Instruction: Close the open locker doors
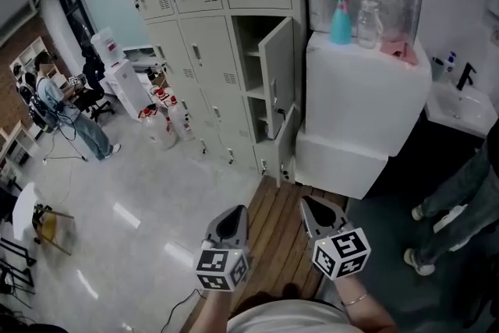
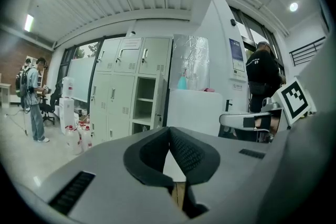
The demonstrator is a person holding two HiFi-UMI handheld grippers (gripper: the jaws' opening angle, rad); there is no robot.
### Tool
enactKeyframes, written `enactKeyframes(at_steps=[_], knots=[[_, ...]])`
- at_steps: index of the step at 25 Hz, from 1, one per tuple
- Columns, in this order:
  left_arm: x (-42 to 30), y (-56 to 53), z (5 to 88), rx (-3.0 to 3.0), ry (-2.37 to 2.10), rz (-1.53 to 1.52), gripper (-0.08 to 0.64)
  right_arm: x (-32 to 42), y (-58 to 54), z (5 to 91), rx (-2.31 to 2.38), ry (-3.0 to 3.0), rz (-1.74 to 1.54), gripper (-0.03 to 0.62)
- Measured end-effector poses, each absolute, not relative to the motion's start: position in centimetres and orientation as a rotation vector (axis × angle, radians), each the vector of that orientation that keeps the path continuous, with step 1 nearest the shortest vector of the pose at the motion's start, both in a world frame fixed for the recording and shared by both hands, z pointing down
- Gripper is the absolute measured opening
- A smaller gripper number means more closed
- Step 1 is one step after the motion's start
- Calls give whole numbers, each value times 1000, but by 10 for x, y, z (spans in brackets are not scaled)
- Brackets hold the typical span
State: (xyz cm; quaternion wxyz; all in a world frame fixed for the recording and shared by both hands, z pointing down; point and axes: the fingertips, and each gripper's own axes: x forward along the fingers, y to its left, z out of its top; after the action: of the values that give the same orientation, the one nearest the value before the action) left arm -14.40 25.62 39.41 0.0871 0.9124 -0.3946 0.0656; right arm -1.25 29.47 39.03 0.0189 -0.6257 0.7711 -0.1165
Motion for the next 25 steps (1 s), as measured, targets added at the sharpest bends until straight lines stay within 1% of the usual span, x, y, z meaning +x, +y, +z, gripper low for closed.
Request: enactKeyframes(at_steps=[4,7,12,15,20,25], knots=[[-136,254,393,2718,-1191,196,18,1,292,386,-1937,2380,-336,5],[-131,253,392,2718,-1193,200,18,7,288,384,-1911,2373,-354,52],[-124,243,399,2711,-1201,218,18,12,275,386,-1863,2391,-374,107],[-122,229,401,2705,-1204,230,18,14,262,386,-1844,2396,-380,127],[-116,193,405,2704,-1201,231,18,24,229,386,-1849,2382,-383,132],[-102,132,406,2713,-1193,215,18,41,177,380,-1856,2360,-361,132]])
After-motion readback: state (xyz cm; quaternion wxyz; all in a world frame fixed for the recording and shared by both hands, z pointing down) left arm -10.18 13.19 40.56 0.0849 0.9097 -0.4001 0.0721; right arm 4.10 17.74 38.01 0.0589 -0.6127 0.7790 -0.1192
